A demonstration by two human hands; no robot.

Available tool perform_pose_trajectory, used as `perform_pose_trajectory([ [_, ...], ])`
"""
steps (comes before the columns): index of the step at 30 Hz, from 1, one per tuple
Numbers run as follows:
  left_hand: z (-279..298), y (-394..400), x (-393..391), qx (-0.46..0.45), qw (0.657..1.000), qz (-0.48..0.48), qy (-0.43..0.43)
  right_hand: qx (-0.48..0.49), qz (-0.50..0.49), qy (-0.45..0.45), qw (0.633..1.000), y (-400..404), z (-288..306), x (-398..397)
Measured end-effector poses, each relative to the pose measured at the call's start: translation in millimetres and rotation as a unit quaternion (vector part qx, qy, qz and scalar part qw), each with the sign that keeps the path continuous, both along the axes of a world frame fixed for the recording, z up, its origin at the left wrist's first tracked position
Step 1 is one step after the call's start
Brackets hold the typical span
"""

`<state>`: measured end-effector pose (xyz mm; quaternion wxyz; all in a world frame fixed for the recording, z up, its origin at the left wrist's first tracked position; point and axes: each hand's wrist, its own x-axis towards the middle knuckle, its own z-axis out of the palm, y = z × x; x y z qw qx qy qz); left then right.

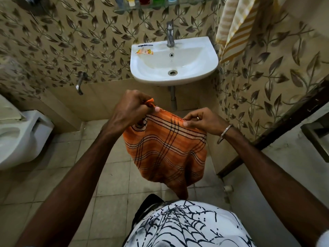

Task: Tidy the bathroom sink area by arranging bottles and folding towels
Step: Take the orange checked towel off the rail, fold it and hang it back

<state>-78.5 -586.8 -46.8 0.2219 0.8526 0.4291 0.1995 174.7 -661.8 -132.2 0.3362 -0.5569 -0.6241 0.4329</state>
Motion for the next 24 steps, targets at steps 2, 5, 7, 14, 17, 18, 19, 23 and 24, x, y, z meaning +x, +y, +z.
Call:
perform_pose_trajectory([
  [2,-2,2,-2,0.000,1.000,0.005,0.005,0.027,-0.006,-0.018,0.999,2,1,0],
  [5,-5,5,-5,0.003,0.999,0.017,0.042,0.070,-0.008,-0.058,0.996,4,4,-5],
  [7,-5,5,-4,-0.032,0.997,0.005,0.068,0.088,-0.006,-0.079,0.993,4,6,-8],
  [14,-18,-16,31,-0.064,0.980,-0.159,0.101,0.121,0.009,-0.109,0.987,8,14,-22],
  [17,-24,-9,32,-0.025,0.986,-0.141,0.088,0.112,0.006,-0.088,0.990,6,15,-19],
  [18,-25,-7,31,-0.017,0.987,-0.134,0.082,0.098,0.005,-0.075,0.992,5,15,-16],
  [19,-25,-5,31,-0.009,0.988,-0.128,0.081,0.080,0.005,-0.057,0.995,4,16,-15],
  [23,-23,-6,32,0.017,0.990,-0.123,0.073,-0.002,0.003,-0.028,1.000,3,12,-8],
  [24,-23,-5,31,0.021,0.990,-0.123,0.070,-0.023,0.009,-0.038,0.999,3,11,-4],
])
